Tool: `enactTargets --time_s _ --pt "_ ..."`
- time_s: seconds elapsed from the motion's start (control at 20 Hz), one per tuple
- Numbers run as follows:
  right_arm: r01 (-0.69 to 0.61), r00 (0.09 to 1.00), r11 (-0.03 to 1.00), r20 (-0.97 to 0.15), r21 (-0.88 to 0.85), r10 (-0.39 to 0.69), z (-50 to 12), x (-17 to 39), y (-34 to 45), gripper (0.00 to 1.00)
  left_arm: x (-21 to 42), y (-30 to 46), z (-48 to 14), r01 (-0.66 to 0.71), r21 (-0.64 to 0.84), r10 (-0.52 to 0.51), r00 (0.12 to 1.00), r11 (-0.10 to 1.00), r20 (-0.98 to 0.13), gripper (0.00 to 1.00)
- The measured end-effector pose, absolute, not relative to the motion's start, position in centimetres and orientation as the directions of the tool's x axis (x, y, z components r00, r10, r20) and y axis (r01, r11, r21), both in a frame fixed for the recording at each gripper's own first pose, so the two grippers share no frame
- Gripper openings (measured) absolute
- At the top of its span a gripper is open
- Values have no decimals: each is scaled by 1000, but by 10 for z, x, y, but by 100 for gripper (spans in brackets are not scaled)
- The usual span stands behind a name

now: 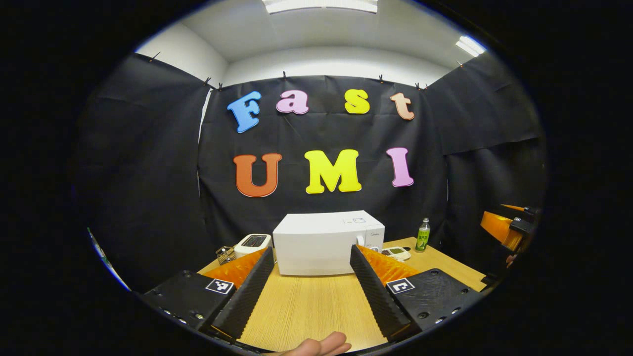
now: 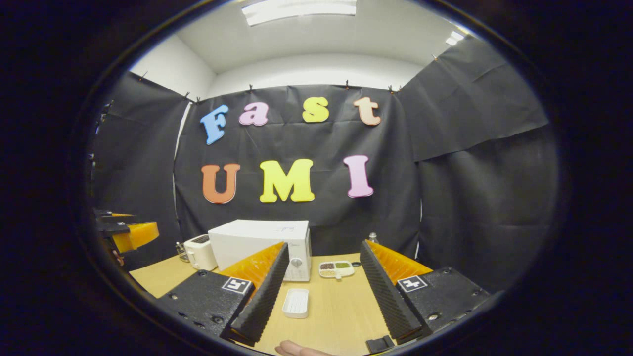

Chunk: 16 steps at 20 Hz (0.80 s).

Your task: Open the microwave oven with the left hand, put the food in, and close the microwave oven.

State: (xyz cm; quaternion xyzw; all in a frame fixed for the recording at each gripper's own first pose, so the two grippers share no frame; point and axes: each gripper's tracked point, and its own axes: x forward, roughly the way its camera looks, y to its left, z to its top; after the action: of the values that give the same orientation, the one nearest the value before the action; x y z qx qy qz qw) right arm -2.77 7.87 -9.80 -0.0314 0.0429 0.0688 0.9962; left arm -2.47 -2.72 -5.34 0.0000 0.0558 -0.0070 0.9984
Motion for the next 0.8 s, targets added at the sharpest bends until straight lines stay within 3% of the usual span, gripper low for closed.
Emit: enactTargets --time_s 0.05,0.1,0.2,0.25,0.3,0.45,0.5,0.55,0.7,0.75,0.8 --pt "-149 986 987 -90 -60 143 -98 -31 81 92 -32 -22 -54 4 -8 -5 993 1000 -115 96" --pt "-152 985 986 -93 -65 146 -98 -32 82 82 -38 -20 -57 -3 -17 1 993 1000 -122 96" --pt "-151 986 985 -90 -81 143 -99 -33 81 82 -48 -19 -62 -2 -37 -3 991 999 -131 96" --pt "-154 985 984 -90 -85 146 -99 -34 84 92 -51 -20 -62 3 -39 -8 992 999 -129 96" --pt "-161 984 983 -90 -86 153 -101 -35 87 82 -54 -20 -61 10 -34 -14 993 999 -118 96" --pt "-178 980 982 -104 -63 171 -108 -34 95 82 -58 -19 -52 18 -31 -20 997 999 -69 96" --pt "-187 977 981 -112 -49 180 -111 -33 97 92 -59 -19 -51 21 -37 -23 998 999 -60 96" --pt "-200 974 979 -119 -38 194 -112 -33 100 82 -60 -20 -50 28 -43 -31 998 999 -55 96" --pt "-225 968 974 -126 -32 219 -112 -35 103 82 -58 -21 -49 46 -48 -48 998 998 -37 96" --pt "-222 969 974 -118 -35 217 -110 -34 102 92 -56 -19 -50 45 -49 -47 998 998 -37 96" --pt "-220 970 975 -111 -40 215 -109 -33 102 92 -54 -18 -54 45 -53 -47 998 998 -40 96"
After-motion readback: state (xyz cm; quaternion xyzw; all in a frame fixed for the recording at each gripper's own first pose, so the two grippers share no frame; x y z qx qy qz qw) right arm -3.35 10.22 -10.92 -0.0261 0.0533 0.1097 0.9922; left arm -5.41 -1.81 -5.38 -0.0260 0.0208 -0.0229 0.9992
